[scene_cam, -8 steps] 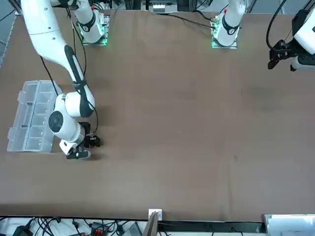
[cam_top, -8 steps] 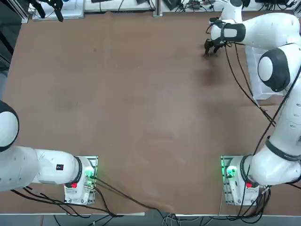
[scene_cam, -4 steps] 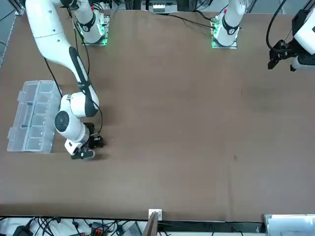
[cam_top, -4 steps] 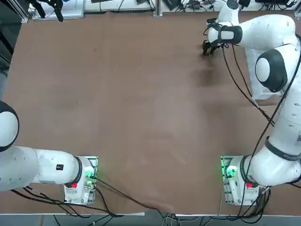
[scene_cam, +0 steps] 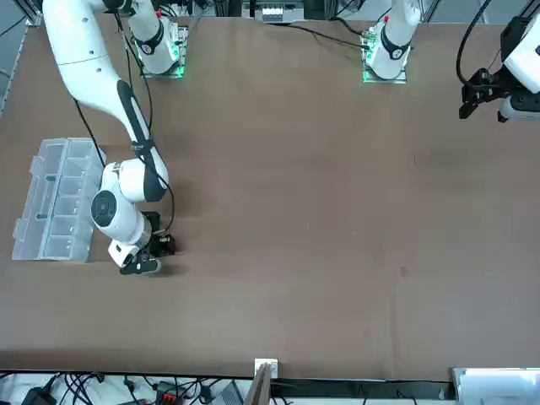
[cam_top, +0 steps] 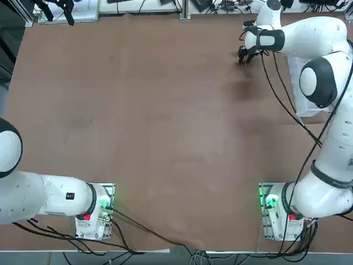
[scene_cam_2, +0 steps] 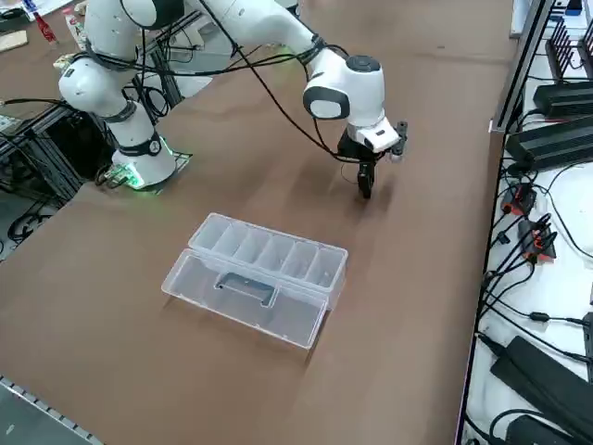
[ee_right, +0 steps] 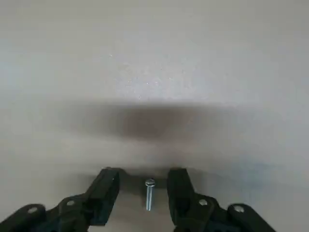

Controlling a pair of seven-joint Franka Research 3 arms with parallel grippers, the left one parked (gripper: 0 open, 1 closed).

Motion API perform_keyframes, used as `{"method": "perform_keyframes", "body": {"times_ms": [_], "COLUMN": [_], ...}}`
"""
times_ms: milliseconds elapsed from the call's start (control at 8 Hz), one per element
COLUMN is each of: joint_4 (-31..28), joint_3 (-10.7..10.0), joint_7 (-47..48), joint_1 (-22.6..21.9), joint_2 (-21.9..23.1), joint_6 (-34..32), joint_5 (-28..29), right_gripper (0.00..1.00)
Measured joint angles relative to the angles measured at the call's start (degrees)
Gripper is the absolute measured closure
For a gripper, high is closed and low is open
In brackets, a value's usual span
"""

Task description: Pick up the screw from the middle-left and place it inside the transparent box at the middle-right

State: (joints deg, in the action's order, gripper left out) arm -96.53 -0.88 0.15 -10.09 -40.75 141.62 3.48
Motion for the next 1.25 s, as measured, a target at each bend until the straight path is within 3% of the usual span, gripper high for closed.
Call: {"method": "perform_keyframes", "body": {"times_ms": [1250], "joint_4": [0.23], "joint_3": [-0.41], "joint_7": [-0.03], "joint_1": [-0.09], "joint_2": [-0.02], "joint_6": [-1.63], "joint_5": [-0.16], "right_gripper": [0.47]}}
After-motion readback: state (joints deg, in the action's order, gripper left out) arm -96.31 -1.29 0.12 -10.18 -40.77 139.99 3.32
